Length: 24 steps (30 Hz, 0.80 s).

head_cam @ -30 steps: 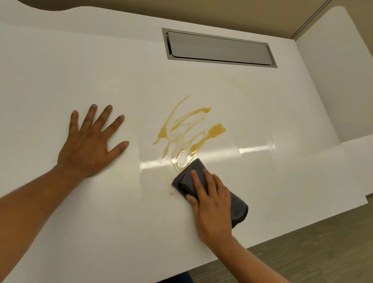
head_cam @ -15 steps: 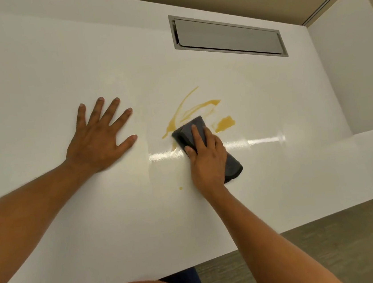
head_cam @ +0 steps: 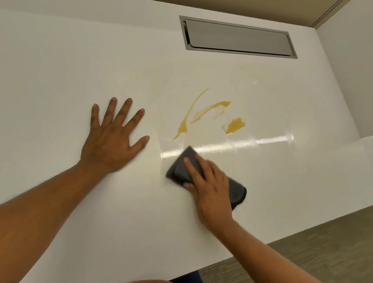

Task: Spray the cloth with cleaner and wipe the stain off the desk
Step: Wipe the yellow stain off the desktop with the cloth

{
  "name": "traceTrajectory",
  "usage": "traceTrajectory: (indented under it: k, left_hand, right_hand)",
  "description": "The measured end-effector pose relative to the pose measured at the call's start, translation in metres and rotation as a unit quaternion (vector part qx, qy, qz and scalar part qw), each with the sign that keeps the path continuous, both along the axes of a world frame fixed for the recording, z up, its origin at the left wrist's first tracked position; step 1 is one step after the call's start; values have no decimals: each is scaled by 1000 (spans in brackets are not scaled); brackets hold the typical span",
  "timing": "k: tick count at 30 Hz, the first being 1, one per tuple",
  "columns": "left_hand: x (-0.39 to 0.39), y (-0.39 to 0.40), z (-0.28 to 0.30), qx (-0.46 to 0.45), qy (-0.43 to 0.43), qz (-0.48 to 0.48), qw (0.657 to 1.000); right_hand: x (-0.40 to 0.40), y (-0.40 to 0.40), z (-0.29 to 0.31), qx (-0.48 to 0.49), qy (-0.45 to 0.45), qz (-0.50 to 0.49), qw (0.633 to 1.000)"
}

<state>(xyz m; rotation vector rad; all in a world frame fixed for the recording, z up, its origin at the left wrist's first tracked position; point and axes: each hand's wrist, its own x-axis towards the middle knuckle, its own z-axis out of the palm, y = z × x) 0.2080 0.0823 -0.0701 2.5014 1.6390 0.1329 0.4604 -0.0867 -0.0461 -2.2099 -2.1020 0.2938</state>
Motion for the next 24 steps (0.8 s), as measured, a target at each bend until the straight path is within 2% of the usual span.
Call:
traceTrajectory:
  k: [4, 6, 12, 15, 17, 21, 24]
  left_hand:
    - [0, 0, 2, -4, -5, 0, 1000]
    - [0, -1, 3, -1, -7, 2, 1000]
    - [-1, 0, 3, 8, -6, -1, 1000]
    - [-2, 0, 3, 7, -13, -3, 1000]
    - [-2, 0, 2, 7, -16, -5, 1000]
    - [-2, 0, 1, 5, -19, -4, 1000]
    - [-3, 0, 2, 0, -26, -4, 1000]
  right_hand:
    - [-5, 77, -4, 37, 5, -120, 992]
    - [-9, 83, -6, 50, -4, -131, 990]
    - [-9, -24, 6, 16, 14, -8, 1000]
    - [23, -60, 9, 21, 32, -43, 998]
    - [51, -45, 7, 30, 20, -111, 993]
    - [76, 32, 1, 49, 12, -258, 965]
    - [47, 68, -1, 69, 16, -242, 968]
